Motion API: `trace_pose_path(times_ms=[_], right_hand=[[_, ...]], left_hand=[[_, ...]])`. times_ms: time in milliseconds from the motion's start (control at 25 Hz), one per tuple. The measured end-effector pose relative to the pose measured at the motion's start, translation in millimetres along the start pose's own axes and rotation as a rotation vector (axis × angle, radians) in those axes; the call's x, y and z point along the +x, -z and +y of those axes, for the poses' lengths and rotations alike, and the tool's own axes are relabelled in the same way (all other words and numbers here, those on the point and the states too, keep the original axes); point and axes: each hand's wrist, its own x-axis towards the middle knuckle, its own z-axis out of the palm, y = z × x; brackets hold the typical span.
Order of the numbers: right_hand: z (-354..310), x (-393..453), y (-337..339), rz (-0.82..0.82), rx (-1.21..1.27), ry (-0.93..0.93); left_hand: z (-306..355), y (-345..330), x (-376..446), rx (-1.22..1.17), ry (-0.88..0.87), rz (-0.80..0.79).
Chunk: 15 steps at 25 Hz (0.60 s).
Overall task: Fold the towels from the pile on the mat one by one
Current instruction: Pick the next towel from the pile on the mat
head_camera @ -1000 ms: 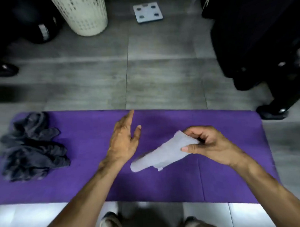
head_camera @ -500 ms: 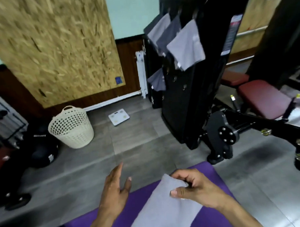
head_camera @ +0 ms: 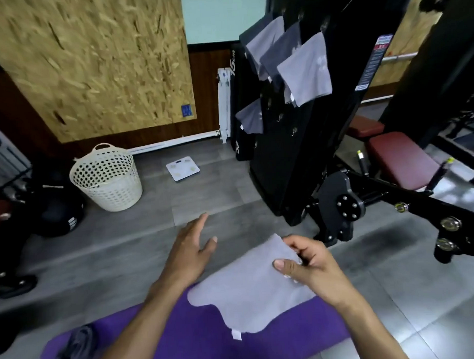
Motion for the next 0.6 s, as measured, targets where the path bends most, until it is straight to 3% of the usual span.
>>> trace_pose_path(times_ms=[280, 600], right_hand=[[35.1, 77.6, 28.8, 0.058, 0.037, -0.037], [44.5, 237.4, 75.3, 0.07, 0.022, -0.046]], left_hand=[[-9.4, -17.4, 91.8, 0.007, 0.029, -0.024], [-20.5, -31.6, 249.3, 0.0, 0.084, -0.02]])
